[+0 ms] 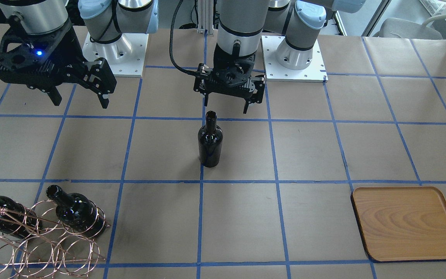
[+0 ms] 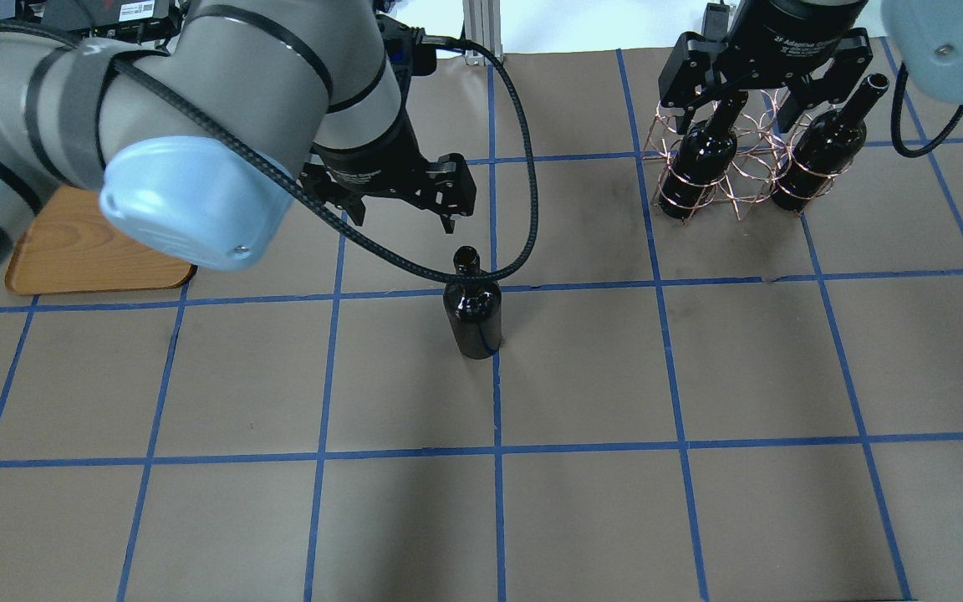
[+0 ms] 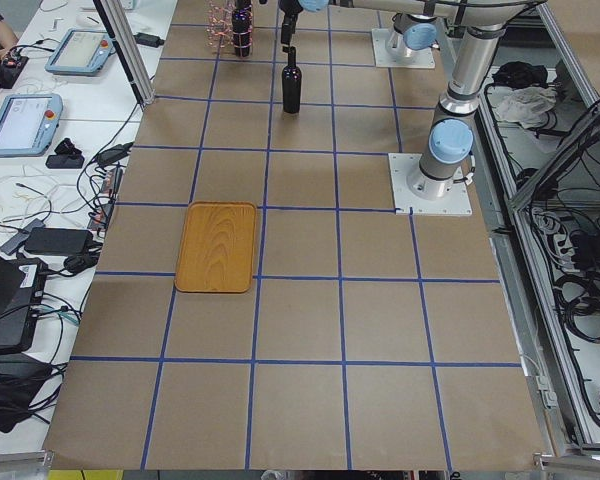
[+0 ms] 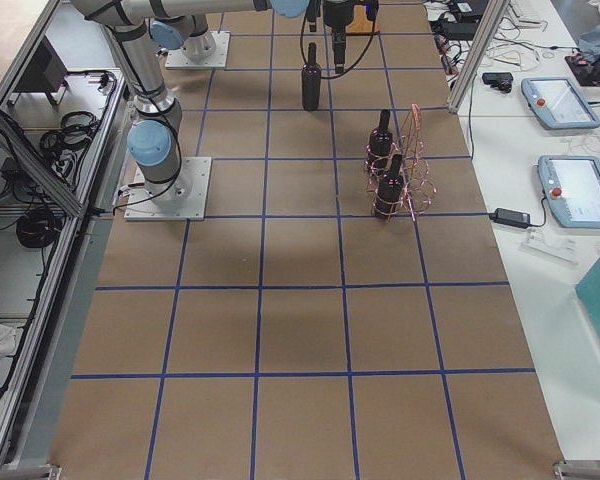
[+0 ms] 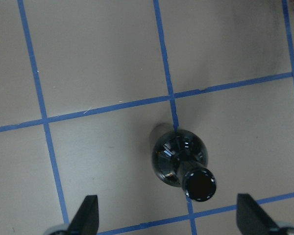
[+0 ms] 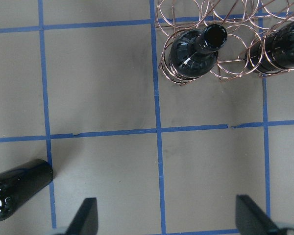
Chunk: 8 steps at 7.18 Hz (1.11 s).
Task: Take wine from basket and place on tray
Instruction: 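Reach the left gripper to the standing bottle and grasp its neck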
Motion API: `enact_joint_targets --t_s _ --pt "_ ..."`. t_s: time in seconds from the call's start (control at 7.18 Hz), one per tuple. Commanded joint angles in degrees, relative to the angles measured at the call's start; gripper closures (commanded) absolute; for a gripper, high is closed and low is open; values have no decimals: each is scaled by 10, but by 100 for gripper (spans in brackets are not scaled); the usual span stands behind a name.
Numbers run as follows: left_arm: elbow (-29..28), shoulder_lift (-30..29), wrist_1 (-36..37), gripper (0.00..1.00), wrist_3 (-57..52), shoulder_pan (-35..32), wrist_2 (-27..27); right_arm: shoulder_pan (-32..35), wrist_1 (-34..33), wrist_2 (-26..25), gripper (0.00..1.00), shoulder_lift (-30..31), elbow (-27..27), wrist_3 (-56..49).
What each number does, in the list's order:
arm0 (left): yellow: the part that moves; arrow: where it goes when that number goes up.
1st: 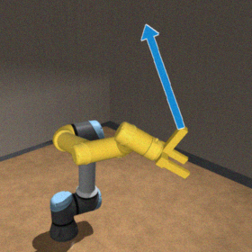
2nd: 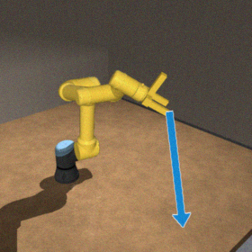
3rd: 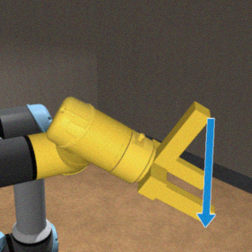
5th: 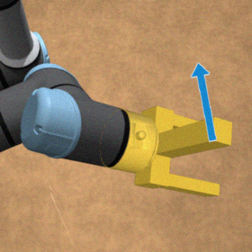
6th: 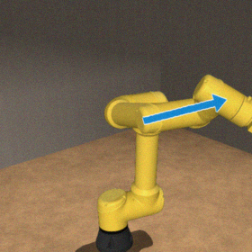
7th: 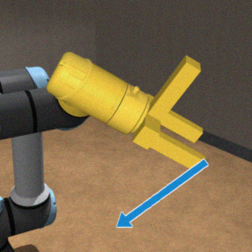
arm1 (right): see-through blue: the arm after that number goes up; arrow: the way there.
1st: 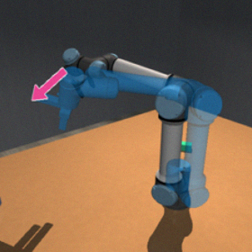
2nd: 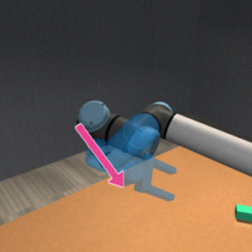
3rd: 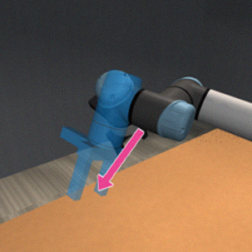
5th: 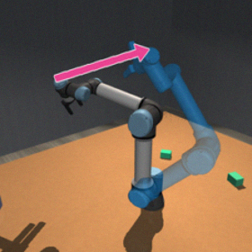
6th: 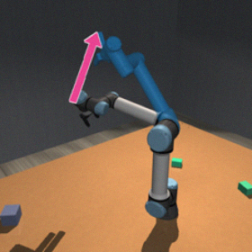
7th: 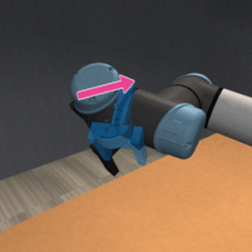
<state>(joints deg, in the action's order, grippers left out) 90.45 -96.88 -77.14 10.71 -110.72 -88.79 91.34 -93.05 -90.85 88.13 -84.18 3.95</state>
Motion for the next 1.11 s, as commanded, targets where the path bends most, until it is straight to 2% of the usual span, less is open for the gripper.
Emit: enact_joint_targets --t_s 0.0,0.14,0.42,0.56,0.7,0.98 --pt "19 -25 27 2 11 -26 0 0 -1 -1 0 -1 0 -2" --pt "26 -28 26 11 10 -31 0 0 0 -1 0 -1 0 -1" --pt "35 -29 26 17 10 -33 0 0 -1 -5 0 -1 0 -2" --pt "35 -29 26 28 5 -33 -1 0 -1 -8 0 -1 -1 -2" --pt "35 -29 27 35 1 -32 -2 0 -2 -8 0 0 -1 0" --pt "35 -31 37 35 0 -28 -2 0 -3 -11 0 -2 -1 1"
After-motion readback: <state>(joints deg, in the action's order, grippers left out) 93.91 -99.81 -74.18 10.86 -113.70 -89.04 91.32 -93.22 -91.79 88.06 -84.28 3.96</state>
